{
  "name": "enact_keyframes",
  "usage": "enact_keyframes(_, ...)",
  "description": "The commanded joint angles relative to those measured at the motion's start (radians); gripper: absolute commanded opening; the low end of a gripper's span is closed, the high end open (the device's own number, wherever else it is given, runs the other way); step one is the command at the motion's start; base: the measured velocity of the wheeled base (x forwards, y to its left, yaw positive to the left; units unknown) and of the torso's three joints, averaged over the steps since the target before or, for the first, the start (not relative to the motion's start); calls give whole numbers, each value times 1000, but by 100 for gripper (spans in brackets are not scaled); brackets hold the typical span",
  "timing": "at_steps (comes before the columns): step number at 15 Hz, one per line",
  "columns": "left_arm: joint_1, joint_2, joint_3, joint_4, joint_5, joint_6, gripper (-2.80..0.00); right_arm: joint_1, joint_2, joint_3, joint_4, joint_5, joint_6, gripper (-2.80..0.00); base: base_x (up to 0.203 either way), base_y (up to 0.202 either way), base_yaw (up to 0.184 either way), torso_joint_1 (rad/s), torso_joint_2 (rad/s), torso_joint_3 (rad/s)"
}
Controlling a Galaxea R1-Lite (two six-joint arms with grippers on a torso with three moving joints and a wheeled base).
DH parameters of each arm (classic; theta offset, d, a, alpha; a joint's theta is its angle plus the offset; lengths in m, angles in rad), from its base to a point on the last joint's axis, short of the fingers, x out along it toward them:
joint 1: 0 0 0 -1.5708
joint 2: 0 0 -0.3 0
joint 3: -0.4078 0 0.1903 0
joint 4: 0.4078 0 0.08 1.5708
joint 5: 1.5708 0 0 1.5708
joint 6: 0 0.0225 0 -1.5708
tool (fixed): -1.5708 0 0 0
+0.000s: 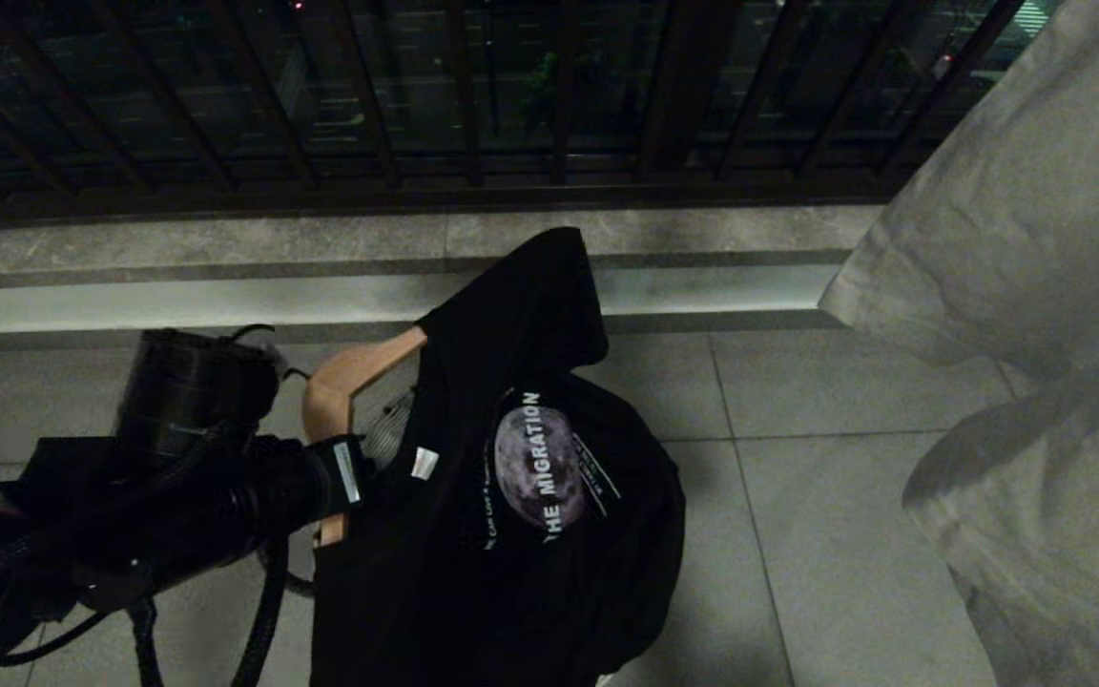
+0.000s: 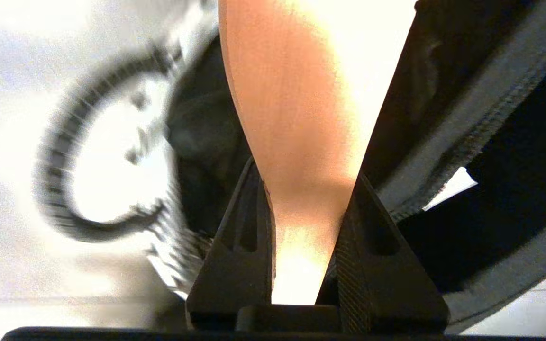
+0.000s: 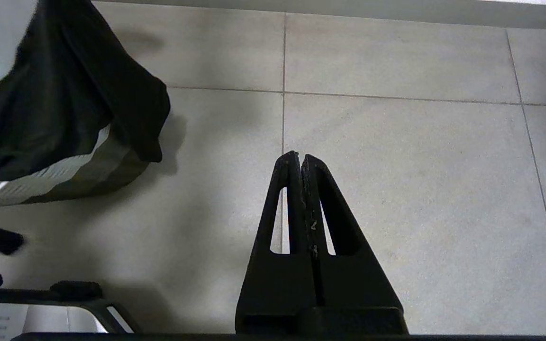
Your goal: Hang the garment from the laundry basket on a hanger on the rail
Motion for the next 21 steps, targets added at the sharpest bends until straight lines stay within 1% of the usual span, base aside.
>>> enact_keyframes(1, -1, -108, -12, 19, 26, 60, -280, 0, 0, 0, 0, 0, 0, -280, 0, 0, 0, 0, 0, 0)
enact_keyframes(5, -1, -270, -101, 126, 123, 268, -280, 0, 0, 0, 0, 0, 0, -280, 0, 0, 0, 0, 0, 0)
enact_keyframes(7, 0, -326, -112, 136, 155, 382, -280, 0, 0, 0, 0, 0, -1, -280, 0, 0, 0, 0, 0, 0)
enact_keyframes(9, 0, -359, -115, 134, 217, 473, -280, 0, 0, 0, 0, 0, 0, -280, 0, 0, 0, 0, 0, 0)
enact_keyframes(11, 0, -390, -163, 137, 250, 502, -280, 0, 0, 0, 0, 0, -1, -280, 0, 0, 0, 0, 0, 0)
enact_keyframes(12, 0, -408, -181, 139, 254, 507, -280, 0, 0, 0, 0, 0, 0, -280, 0, 0, 0, 0, 0, 0)
enact_keyframes(13, 0, -428, -188, 140, 256, 526, -280, 0, 0, 0, -1, 0, 0, -280, 0, 0, 0, 0, 0, 0)
enact_keyframes(15, 0, -462, -173, 139, 269, 559, -280, 0, 0, 0, -2, 0, 0, -280, 0, 0, 0, 0, 0, 0)
enact_keyframes(19, 0, -495, -168, 141, 267, 572, -280, 0, 0, 0, -2, 0, 0, -280, 0, 0, 0, 0, 0, 0)
enact_keyframes(21, 0, -499, -167, 139, 264, 595, -280, 0, 0, 0, -2, 0, 0, -280, 0, 0, 0, 0, 0, 0)
